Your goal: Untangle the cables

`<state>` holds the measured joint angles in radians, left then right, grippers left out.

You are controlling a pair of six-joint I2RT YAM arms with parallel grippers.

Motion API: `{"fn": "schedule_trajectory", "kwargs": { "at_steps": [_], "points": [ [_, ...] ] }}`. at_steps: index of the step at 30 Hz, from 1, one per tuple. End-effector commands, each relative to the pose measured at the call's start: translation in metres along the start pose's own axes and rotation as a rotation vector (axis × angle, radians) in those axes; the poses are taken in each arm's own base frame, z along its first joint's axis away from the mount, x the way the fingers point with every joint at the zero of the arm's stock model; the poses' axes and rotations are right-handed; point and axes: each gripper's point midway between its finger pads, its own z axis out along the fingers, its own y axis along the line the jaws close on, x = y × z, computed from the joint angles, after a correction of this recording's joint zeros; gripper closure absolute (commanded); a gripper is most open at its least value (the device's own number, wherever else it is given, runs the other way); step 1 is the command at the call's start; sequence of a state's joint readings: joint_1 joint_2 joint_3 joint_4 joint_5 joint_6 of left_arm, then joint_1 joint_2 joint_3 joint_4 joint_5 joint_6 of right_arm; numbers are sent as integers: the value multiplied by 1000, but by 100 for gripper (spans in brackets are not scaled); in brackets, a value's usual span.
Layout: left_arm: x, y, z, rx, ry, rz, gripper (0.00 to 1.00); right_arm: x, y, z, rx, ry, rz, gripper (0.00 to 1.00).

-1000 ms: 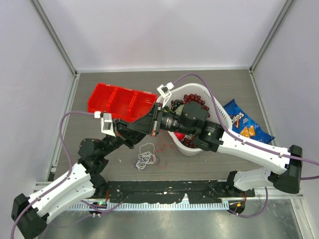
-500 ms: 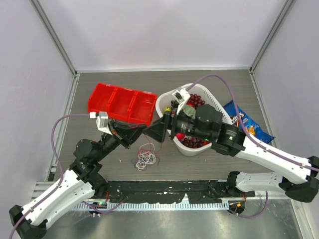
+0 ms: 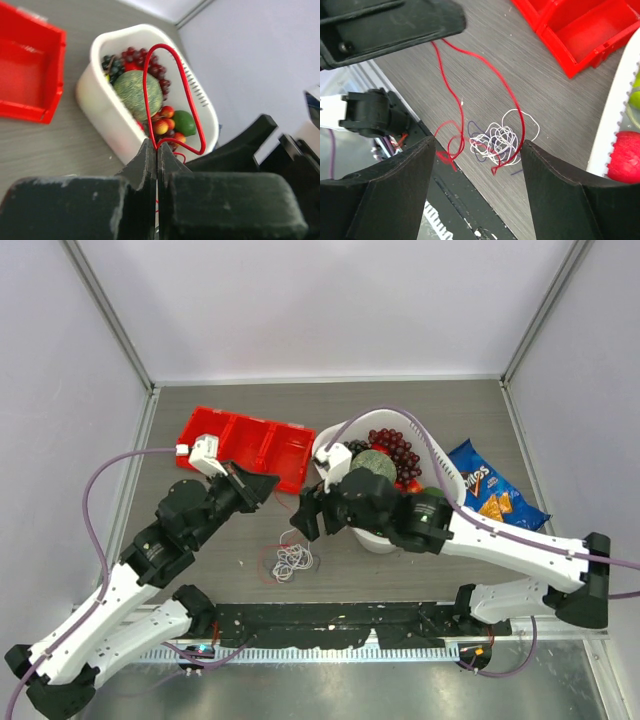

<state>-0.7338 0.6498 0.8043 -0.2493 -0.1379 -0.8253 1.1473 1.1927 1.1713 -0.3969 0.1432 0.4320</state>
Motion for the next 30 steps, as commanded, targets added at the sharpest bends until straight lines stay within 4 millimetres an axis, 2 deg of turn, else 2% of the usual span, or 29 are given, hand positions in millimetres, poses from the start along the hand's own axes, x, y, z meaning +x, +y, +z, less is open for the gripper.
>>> {"fn": "schedule_trajectory", "kwargs": {
  "at_steps": [1,5,11,16,18,20,21,24,25,26,30],
  "points": [
    [-8,16,-4,-133,-19,-64,100,-38,9,12,65,-122,-51,26],
    [-13,20,-7,-160,-53,-104,100,-42,7,31,123,-149,-86,26],
    [-19,21,-11,-173,-85,-145,100,-38,6,56,174,-159,-137,26],
    [-22,23,-12,-188,-100,-177,100,-33,18,65,205,-168,-195,34],
    [-21,22,-11,-187,-100,-191,100,-32,17,69,223,-166,-205,41],
    [-22,21,-10,-182,-101,-201,100,-30,17,72,228,-162,-209,53],
    [-22,21,-11,-181,-102,-203,100,-28,16,73,229,-160,-207,62],
    [-21,22,-12,-183,-102,-202,100,-28,14,72,231,-175,-200,80],
    [-20,25,-13,-190,-106,-201,100,-28,13,72,231,-186,-196,93],
    [-19,28,-14,-196,-107,-202,100,-29,11,71,241,-197,-191,99],
    [-16,34,-20,-197,-122,-212,100,-32,7,65,243,-240,-179,99]
  ]
}}
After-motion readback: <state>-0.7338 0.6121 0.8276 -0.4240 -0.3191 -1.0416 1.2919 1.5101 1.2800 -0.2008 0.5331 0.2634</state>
